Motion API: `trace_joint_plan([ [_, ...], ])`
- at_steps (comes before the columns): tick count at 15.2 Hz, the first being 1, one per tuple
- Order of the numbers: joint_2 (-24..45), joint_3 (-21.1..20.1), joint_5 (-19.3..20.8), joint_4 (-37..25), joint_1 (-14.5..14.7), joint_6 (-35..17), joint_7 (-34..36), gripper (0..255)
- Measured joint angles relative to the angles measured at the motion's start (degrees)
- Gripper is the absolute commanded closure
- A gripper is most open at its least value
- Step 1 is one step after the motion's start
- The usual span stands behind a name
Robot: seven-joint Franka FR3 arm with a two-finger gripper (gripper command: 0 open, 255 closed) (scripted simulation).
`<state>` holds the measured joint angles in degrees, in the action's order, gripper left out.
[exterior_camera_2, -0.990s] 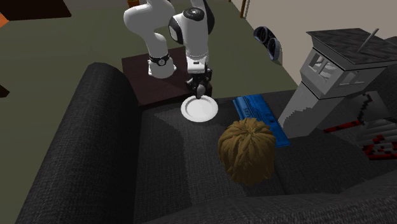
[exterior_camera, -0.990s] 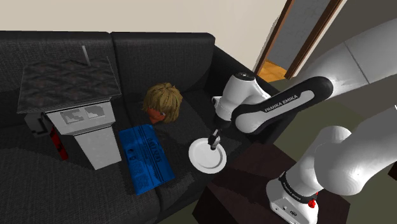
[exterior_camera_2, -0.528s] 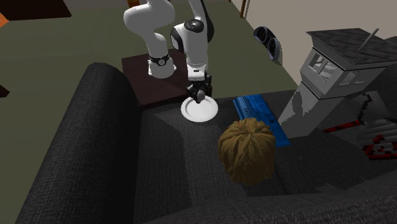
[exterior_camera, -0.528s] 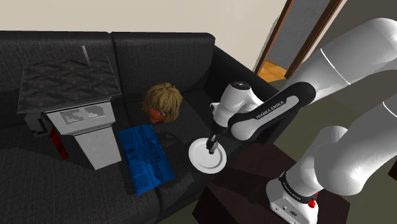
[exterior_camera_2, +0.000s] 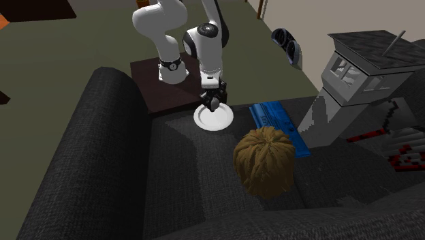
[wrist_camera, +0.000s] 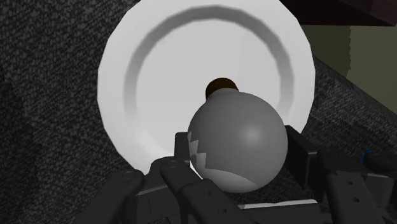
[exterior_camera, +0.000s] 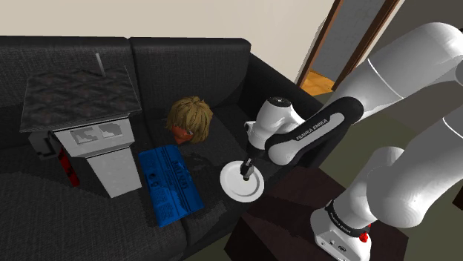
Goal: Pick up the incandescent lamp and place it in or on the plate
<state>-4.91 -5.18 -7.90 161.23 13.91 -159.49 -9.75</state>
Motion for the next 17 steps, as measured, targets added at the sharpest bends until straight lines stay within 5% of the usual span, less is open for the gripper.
trace_joint_plan([
  [6,0.0,0.0,0.0,0.0,0.0,-0.01,0.0,0],
  [11,-8.39,0.21,0.72,-0.34,-0.32,8.63,0.53,0],
  [17,-9.75,0.28,0.81,-0.35,-0.39,10.1,0.54,0],
])
